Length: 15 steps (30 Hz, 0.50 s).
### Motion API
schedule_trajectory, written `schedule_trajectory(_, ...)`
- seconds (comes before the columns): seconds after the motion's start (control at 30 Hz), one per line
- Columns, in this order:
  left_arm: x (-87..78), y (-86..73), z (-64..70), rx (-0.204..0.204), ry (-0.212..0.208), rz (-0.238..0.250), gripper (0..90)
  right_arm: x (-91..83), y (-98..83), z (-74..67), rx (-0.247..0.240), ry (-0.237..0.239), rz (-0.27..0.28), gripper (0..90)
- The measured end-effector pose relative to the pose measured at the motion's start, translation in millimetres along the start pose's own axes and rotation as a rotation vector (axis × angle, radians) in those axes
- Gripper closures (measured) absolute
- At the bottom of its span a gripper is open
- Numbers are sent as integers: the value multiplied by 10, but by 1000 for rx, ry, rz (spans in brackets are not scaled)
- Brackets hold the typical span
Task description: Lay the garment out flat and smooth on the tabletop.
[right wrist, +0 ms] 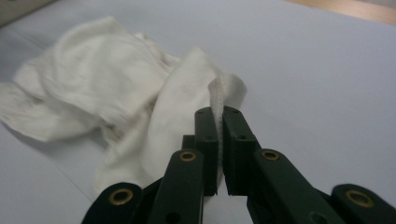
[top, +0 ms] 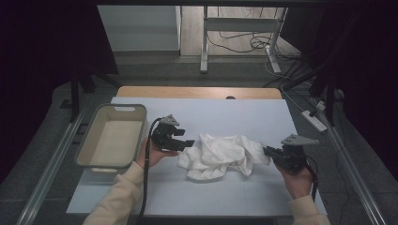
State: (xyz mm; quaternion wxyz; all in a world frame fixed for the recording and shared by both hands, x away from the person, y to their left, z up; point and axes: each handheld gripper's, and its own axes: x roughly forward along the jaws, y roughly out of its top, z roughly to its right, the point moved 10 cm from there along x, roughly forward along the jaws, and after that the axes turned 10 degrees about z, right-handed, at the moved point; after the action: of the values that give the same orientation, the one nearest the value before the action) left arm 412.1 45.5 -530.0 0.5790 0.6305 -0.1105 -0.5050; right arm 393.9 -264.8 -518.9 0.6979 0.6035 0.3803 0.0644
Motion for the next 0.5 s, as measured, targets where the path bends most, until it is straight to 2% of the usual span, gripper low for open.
schedule_trajectory(0.1,0,0,0,-1,0,0,347,-107,-132,199,22,-48,-22,852)
schedule_trajectory(0.3,8,0,11,0,0,-2,347,-198,-344,465,68,-109,-70,851)
schedule_trajectory(0.33,7,-1,9,-1,1,-3,346,-221,-395,517,63,-132,-90,849)
schedule_trajectory(0.37,7,-1,9,-1,1,-3,346,-221,-395,517,63,-132,-90,849)
schedule_trajectory(0.43,2,2,7,-1,1,0,346,-260,-467,579,42,-163,-117,849)
schedule_trajectory(0.5,1,2,4,-1,2,1,346,-270,-482,593,45,-166,-117,849)
